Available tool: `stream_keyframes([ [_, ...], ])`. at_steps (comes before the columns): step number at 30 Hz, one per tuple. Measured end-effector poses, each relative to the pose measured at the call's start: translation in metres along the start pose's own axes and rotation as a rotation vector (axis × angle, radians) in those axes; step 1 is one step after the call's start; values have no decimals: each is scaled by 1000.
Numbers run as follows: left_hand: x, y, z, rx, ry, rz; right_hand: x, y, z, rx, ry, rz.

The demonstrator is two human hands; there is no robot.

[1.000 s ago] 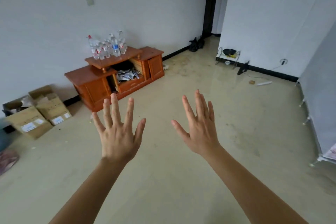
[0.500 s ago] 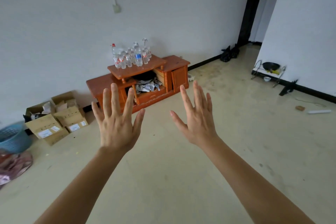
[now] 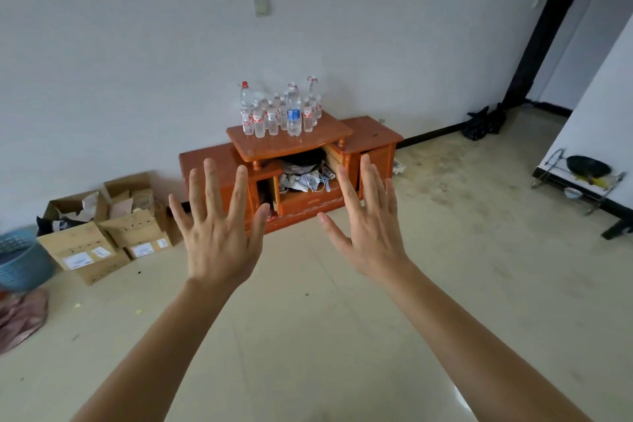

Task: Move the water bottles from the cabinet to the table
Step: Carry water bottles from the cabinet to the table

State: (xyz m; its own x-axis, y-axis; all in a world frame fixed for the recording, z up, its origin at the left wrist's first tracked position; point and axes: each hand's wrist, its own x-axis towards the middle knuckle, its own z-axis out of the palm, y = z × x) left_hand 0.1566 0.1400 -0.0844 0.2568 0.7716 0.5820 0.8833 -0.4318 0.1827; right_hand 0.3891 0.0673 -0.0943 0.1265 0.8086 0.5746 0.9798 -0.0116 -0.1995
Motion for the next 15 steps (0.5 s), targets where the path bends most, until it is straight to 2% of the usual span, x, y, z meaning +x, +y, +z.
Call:
stream_keyframes([
  [7,167,-35,76,-21,-8,15,153,34,73,-31,-13,36],
  [15,290,-60,208,-11,-57,12,273,100,182,-9,-61,78],
])
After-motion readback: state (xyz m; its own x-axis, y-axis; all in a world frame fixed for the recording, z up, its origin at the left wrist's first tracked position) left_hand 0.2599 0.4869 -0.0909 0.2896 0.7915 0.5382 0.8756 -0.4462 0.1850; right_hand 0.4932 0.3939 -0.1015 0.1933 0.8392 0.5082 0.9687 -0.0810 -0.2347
